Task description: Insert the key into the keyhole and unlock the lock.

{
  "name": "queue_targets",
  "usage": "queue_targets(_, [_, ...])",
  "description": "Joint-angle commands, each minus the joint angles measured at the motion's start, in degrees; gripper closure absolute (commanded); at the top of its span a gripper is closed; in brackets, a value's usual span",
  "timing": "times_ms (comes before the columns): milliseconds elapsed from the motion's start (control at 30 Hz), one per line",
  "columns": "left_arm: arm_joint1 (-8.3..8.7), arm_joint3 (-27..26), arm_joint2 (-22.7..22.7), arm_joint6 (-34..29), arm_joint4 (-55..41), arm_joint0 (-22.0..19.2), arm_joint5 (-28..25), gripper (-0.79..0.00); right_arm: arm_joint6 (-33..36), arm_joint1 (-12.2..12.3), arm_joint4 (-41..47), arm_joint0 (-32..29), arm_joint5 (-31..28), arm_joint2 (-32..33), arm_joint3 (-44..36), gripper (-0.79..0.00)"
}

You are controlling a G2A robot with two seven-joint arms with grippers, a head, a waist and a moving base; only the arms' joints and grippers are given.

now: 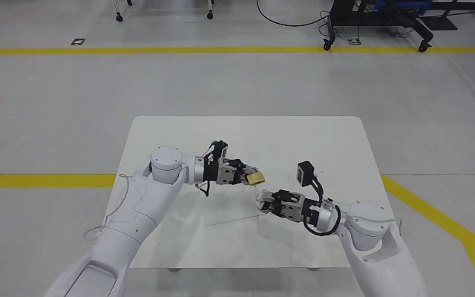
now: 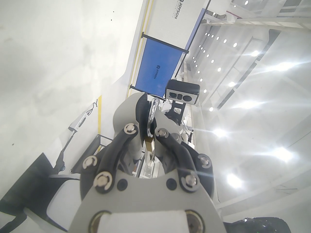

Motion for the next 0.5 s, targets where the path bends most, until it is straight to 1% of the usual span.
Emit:
queue_targets(0, [0.09,0.16,-0.05,0.05,0.18,-0.05,-0.13,0.0,-0.38,0.01,0.69,0.12,-0.08,-0.19,0.26,0.0])
queue_targets(233, [0.38,0.08,-0.49,-0.27,-0.15,0.22,-0.83,0.0,-1.98,0.19,2.03,0.25,-0.39,-0.06,0.5,0.0])
queue_targets(467, [0.54,0.03,-0.8,-0.43,-1.07,0.86,-1.65,0.0,-3.26,0.44,1.51,0.37,-0.36,-0.59,0.44,0.0])
